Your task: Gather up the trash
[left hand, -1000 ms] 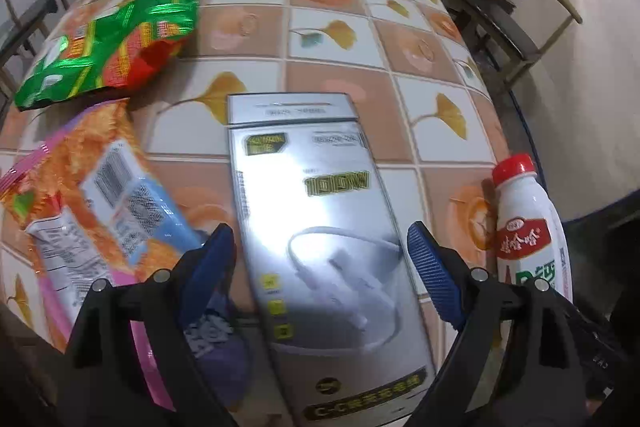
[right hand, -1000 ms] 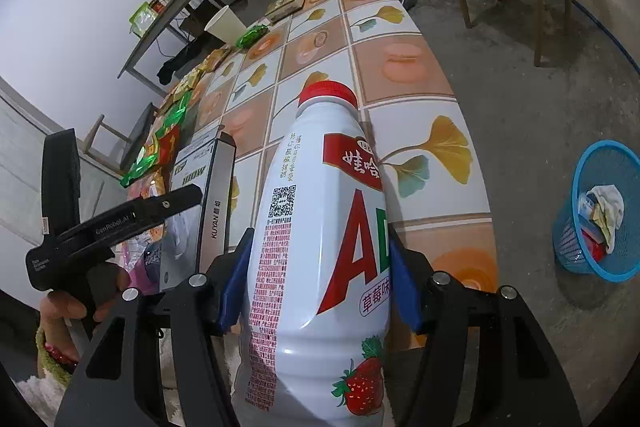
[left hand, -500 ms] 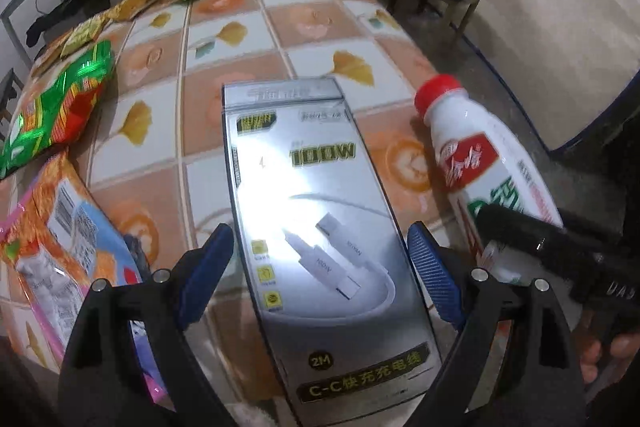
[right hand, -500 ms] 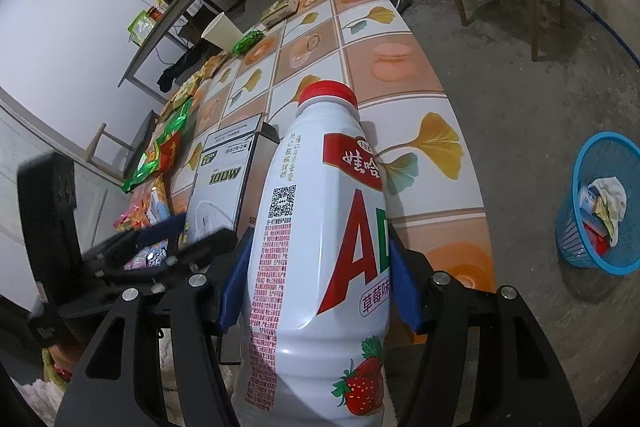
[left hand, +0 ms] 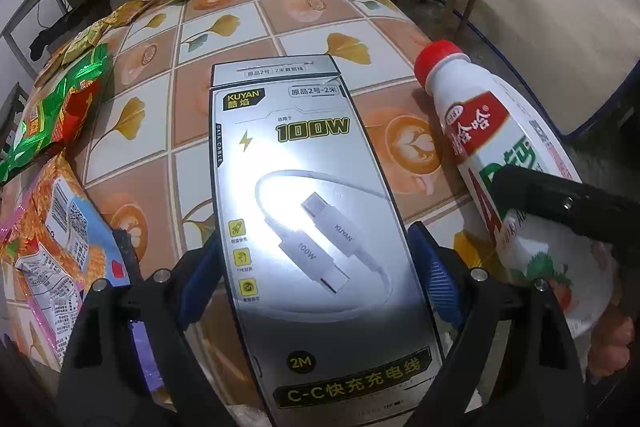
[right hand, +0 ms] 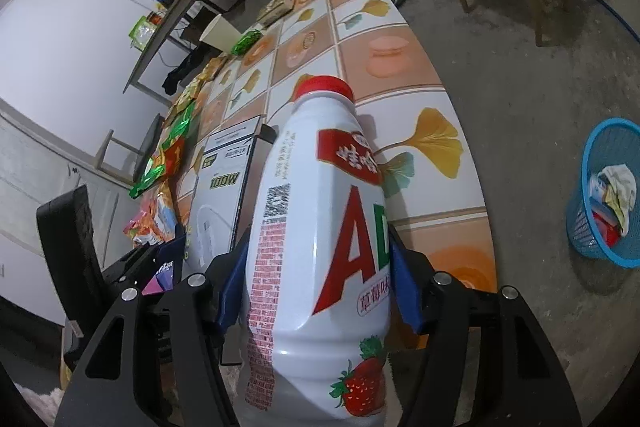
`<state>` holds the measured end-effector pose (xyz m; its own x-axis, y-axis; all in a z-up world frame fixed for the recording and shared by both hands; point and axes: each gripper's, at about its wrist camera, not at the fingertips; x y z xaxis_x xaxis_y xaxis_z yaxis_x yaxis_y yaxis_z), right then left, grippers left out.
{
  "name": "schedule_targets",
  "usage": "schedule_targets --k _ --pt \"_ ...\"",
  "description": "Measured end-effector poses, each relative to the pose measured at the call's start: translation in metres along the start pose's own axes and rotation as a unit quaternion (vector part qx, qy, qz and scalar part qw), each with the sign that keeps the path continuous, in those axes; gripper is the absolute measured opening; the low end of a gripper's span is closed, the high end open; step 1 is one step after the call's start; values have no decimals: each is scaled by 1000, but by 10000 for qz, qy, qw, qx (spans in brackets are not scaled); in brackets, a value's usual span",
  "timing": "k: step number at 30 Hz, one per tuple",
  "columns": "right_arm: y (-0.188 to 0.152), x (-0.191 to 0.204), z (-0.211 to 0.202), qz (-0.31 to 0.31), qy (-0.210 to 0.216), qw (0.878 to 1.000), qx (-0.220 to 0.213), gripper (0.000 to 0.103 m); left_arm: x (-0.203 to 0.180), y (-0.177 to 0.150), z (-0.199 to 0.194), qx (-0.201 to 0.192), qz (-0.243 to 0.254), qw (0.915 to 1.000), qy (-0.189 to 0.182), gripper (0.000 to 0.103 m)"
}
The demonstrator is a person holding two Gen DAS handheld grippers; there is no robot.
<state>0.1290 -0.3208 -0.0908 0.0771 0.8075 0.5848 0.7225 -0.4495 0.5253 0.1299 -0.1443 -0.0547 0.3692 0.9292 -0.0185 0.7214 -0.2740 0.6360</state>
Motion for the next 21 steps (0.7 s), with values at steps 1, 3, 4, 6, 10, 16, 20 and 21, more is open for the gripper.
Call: schedule_targets --k 1,3,4,6,10,16,20,21 --pt "0 0 0 10 7 10000 -12 61 0 0 0 -1 -4 10000 -7 84" --pt "0 0 0 31 -9 10000 -40 61 -1 0 -1 -23 2 10000 -17 83" --pt "0 0 1 26 -10 10000 -47 61 -1 -1 -1 -28 9 10000 -21 83" --pt "0 0 1 59 -6 10000 -64 60 -1 0 -1 -46 29 10000 -12 83" --pt "-1 -2 -1 122 23 9999 -95 60 -3 -1 -6 -140 63 9999 8 83" --pt "-2 -7 -4 203 52 9997 -128 60 -4 1 -12 -258 109 9996 63 82" --pt "-3 -6 -5 203 44 9997 -143 59 -5 2 -17 -334 140 9993 73 82" --pt "-3 -6 -5 208 47 9997 -147 59 -6 2 -18 -348 145 9993 76 82"
Point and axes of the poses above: each gripper's, at about its wrist camera, not at the fingertips, and z roughly the way its jaws point, x to its left, y to its top, and after that the axes turned 13 degrees about -x, right-handed
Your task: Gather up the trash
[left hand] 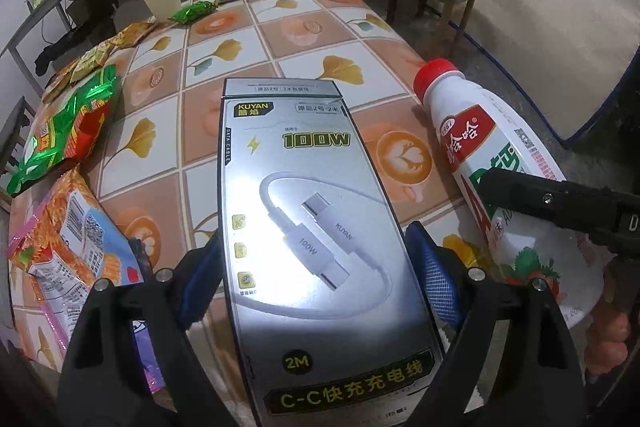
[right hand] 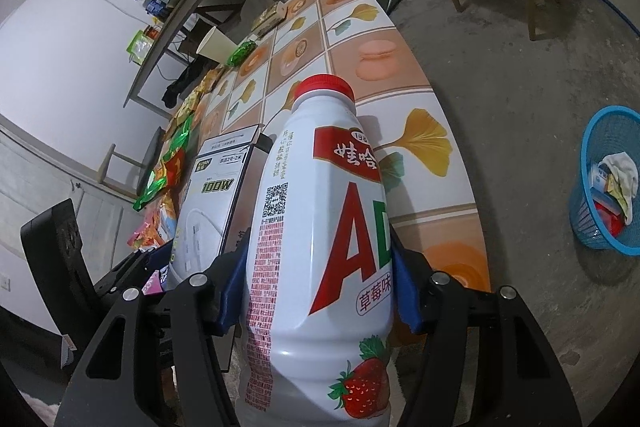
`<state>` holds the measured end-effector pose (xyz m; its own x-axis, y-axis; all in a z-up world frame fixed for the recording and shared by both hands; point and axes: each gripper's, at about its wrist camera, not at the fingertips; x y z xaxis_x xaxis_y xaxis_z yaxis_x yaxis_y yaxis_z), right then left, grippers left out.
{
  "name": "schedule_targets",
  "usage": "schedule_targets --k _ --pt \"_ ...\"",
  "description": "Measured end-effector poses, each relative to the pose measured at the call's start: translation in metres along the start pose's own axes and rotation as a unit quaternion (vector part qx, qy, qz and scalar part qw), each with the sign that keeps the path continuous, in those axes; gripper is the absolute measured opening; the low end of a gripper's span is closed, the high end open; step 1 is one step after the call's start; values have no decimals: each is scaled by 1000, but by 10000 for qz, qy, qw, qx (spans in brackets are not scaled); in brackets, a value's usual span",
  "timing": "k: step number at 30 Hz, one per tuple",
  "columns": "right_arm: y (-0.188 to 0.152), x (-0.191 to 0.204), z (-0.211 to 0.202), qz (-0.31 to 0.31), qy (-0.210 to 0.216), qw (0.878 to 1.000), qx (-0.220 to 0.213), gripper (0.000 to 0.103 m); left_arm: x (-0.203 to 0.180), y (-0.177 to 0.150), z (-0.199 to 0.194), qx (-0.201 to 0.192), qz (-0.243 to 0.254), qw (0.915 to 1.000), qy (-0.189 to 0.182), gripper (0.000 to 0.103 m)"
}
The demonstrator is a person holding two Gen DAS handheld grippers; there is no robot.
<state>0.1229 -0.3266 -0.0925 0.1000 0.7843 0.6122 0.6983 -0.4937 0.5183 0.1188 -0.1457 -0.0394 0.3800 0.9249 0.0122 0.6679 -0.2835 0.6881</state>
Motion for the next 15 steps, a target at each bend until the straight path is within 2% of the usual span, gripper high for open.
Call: schedule_targets --k 15 --pt "3 3 -9 -60 69 9999 -116 59 -3 7 -16 -247 54 9997 45 82"
Point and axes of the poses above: each gripper's, at about its wrist camera, not at the fingertips, and z roughly the way its jaws point, x to its left, y to its top, and after that the axes turned 13 degrees about -x, right-handed
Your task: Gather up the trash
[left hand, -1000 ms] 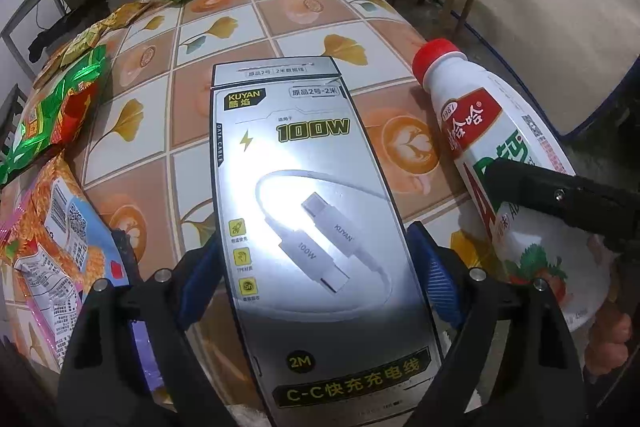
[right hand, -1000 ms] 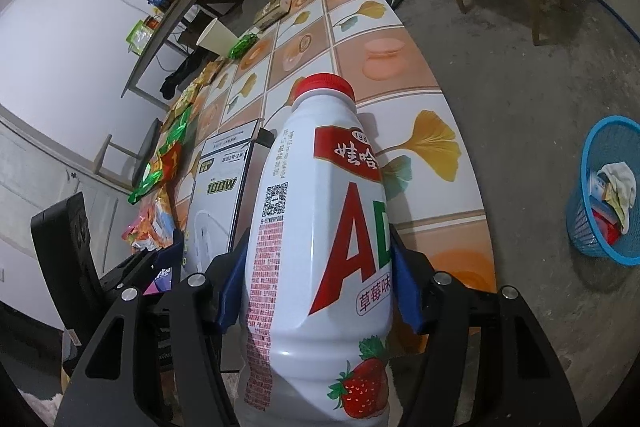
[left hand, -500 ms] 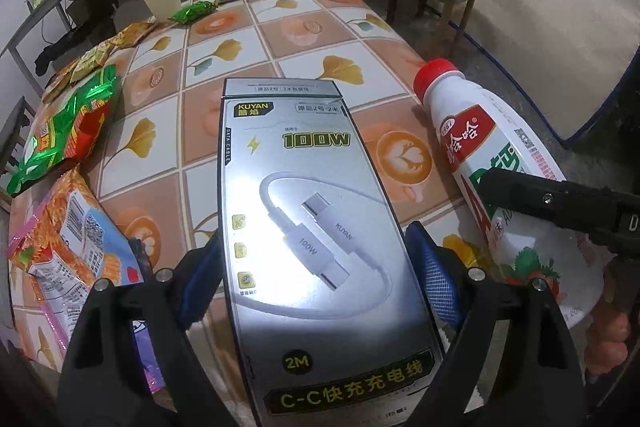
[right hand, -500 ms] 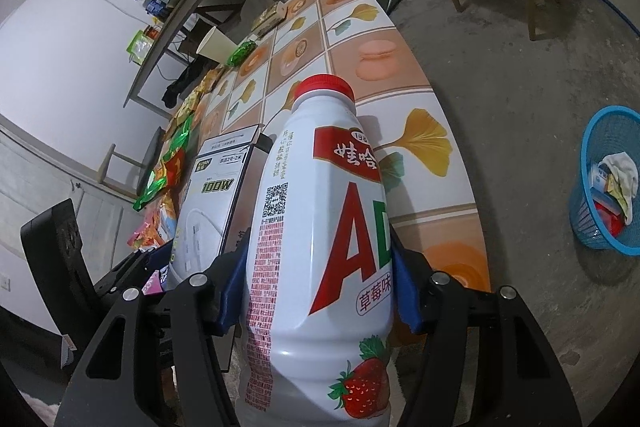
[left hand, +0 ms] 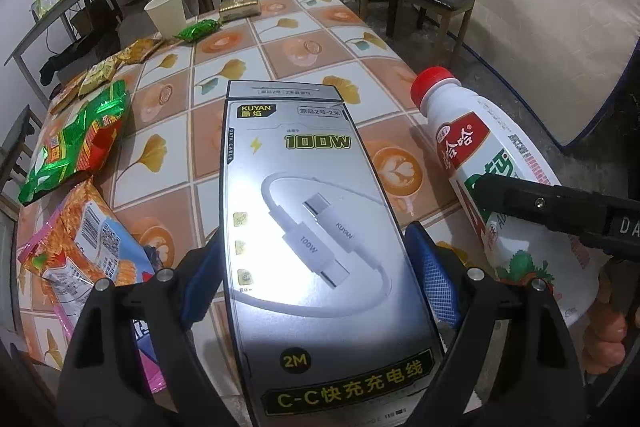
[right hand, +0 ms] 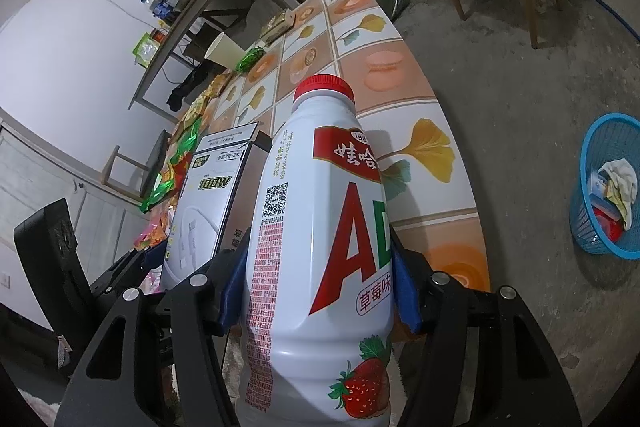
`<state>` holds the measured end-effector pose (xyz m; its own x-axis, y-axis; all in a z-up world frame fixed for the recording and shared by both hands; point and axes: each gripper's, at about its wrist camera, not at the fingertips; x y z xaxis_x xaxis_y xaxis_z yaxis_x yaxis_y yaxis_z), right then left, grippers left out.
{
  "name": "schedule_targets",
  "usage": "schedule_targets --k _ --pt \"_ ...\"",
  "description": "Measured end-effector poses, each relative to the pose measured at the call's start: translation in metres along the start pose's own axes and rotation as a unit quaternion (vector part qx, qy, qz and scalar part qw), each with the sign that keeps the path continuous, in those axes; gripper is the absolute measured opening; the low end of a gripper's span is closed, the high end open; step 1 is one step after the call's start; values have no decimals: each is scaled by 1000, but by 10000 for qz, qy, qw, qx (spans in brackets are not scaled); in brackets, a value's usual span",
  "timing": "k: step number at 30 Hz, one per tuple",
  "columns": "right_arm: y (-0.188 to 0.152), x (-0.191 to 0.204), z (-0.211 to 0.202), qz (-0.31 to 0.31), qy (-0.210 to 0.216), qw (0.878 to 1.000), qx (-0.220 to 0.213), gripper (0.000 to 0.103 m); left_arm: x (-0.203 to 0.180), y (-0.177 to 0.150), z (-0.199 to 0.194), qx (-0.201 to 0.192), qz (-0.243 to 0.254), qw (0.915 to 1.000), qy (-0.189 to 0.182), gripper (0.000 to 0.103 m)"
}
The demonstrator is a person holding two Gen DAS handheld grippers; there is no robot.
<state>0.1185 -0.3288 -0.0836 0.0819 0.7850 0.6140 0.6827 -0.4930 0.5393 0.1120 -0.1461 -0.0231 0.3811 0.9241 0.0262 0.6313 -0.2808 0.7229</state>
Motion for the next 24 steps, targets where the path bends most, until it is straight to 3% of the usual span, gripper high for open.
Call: schedule_targets --k 24 --pt "-1 7 -23 -64 116 9997 -218 59 -14 8 -30 -396 203 9990 45 81"
Point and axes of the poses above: each gripper's, at about its wrist camera, not at the fingertips, and z roughly the way its jaws point, x to its left, y to its top, and after that the axes turned 13 degrees about -x, right-handed
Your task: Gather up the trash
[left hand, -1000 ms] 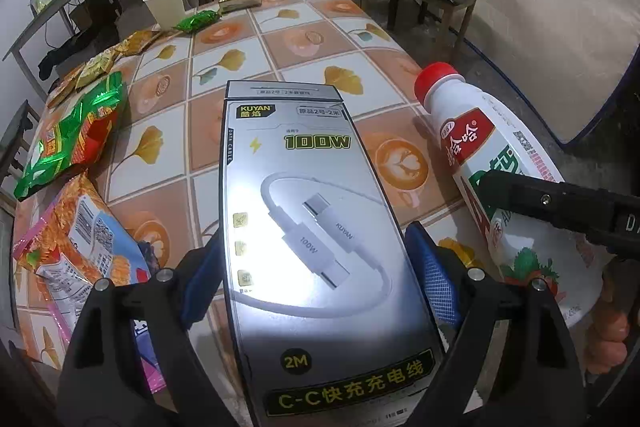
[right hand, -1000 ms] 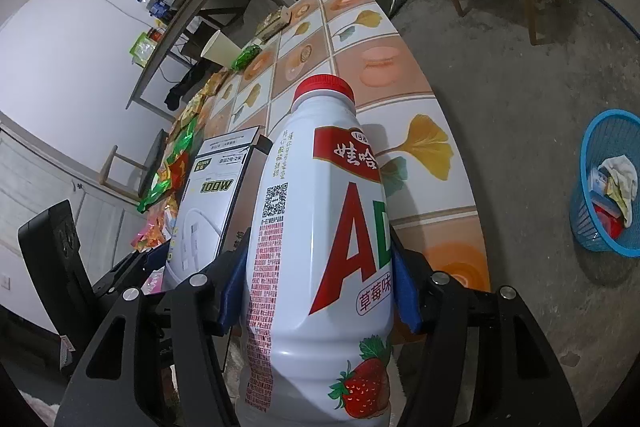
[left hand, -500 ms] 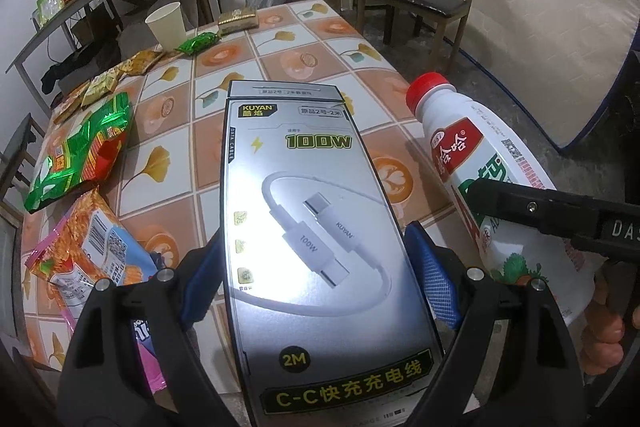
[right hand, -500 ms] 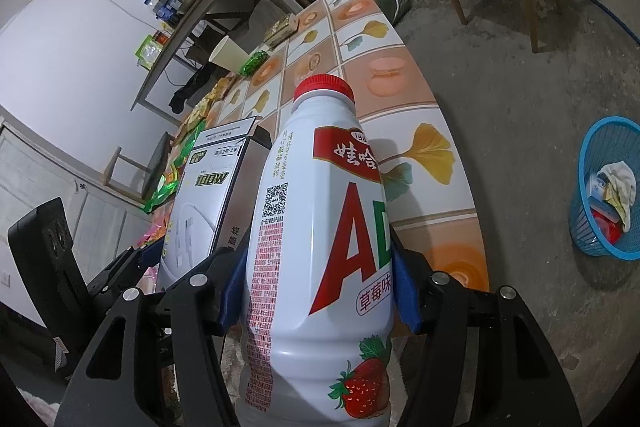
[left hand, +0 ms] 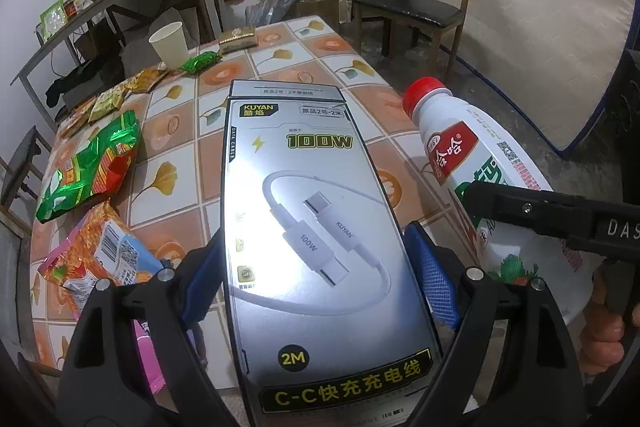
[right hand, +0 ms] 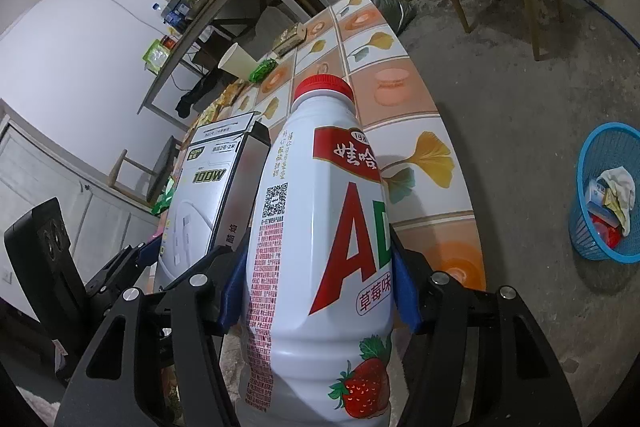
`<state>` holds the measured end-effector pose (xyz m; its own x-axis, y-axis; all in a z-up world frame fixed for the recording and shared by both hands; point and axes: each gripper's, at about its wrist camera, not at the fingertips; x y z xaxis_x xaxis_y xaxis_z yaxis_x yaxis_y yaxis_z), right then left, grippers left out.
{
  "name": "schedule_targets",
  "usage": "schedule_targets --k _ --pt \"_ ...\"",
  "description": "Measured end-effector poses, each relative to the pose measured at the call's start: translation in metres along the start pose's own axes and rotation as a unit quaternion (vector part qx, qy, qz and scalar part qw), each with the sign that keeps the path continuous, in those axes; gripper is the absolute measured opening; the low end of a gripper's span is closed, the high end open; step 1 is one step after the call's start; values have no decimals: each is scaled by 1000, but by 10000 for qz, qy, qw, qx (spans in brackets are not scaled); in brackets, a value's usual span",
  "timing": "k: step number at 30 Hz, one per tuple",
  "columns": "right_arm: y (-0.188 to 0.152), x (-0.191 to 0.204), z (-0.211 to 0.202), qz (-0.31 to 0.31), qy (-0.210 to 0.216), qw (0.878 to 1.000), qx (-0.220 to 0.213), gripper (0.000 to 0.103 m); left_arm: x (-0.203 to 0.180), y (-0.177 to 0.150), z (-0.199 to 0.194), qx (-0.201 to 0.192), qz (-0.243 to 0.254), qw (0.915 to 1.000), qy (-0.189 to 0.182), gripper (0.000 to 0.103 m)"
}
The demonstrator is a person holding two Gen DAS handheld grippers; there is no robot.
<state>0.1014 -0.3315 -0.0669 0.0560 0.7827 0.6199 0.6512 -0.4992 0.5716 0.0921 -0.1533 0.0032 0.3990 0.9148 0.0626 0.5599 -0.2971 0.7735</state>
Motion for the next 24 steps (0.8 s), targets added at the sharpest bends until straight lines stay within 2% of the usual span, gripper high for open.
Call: schedule_targets --k 24 --pt "1 -21 -38 184 26 9993 -339 59 -35 5 -20 -219 316 9992 -128 81"
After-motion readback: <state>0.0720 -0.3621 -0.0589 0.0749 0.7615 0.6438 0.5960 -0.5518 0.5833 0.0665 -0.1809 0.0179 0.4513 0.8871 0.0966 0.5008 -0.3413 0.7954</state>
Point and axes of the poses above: each gripper's, at about its wrist camera, not at the fingertips, and z roughly the way its jaws point, x to its left, y to its top, and after that the axes turned 13 degrees about -x, right-handed
